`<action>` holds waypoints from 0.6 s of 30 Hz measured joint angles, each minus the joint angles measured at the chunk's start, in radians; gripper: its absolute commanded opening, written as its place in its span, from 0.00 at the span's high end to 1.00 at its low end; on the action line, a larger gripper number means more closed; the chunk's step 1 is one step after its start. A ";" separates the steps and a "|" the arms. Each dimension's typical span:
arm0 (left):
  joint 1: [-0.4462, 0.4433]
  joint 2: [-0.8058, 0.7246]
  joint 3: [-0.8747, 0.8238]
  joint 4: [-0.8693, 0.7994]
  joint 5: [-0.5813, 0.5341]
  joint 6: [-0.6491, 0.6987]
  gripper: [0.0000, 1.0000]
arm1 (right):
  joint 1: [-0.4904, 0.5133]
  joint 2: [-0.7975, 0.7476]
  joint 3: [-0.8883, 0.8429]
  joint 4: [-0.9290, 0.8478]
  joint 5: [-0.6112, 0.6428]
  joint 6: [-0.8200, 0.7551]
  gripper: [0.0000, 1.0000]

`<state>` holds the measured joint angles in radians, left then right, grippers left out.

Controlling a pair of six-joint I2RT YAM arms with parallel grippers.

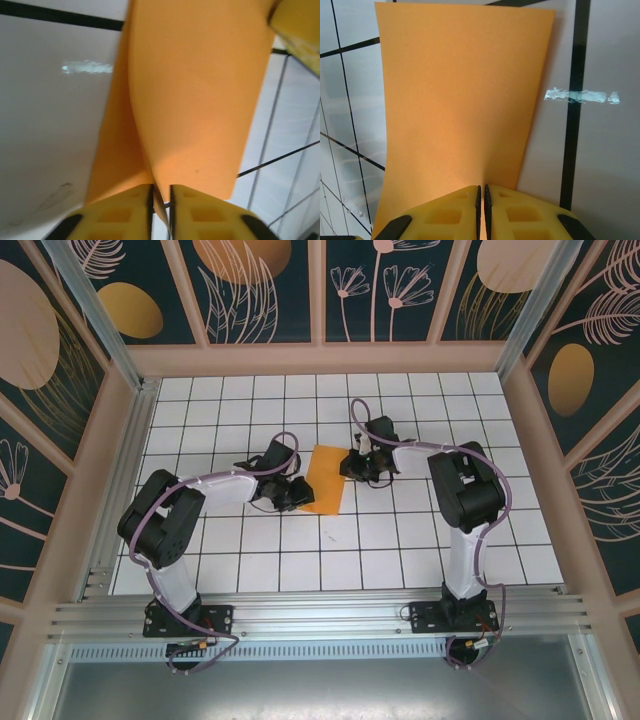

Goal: Fold a paper plane with a square sheet of paper (pick it up from the middle)
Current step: Fold the triangle a second time at the center of the table.

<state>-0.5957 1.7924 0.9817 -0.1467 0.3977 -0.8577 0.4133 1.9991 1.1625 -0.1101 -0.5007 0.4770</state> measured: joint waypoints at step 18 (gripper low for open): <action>-0.001 0.049 -0.021 0.313 0.118 -0.120 0.50 | 0.000 0.000 0.000 0.000 0.002 0.001 0.85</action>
<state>-0.5968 1.8416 0.9607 0.1665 0.5159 -0.9779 0.4133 1.9991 1.1625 -0.1104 -0.4988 0.4778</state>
